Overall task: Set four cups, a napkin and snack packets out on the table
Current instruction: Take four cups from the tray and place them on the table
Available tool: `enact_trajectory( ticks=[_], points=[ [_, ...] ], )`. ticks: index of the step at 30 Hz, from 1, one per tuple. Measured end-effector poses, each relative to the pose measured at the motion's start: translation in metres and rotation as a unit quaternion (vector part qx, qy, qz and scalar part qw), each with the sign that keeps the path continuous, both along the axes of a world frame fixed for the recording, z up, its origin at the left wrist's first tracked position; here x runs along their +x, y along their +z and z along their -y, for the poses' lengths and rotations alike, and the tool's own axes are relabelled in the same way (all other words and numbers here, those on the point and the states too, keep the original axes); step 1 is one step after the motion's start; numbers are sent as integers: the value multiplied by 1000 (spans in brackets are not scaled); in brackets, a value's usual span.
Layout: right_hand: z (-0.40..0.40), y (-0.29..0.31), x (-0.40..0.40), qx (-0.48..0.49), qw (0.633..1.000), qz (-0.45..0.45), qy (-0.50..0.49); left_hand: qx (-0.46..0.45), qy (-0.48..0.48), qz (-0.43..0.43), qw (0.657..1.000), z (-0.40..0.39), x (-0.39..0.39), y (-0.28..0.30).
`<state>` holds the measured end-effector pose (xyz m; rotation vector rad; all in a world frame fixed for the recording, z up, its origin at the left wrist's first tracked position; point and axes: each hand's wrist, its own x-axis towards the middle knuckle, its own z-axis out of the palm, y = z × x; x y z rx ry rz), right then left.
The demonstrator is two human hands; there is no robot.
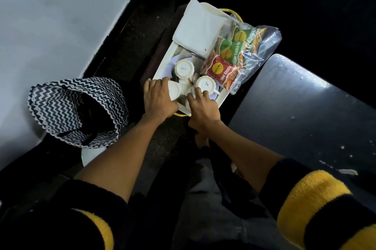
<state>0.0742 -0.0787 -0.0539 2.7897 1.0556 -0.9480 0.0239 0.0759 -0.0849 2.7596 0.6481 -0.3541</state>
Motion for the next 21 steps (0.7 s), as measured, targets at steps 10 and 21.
enact_trajectory(
  ticks=[10, 21],
  points=[
    [83, 31, -10, 184, 967, -39, -169, -81, 108, 47, 990, 71, -39, 43],
    [287, 26, -26, 328, 475, -414, -704, -537, 530, -21, 656, 241, -34, 49]
  ],
)
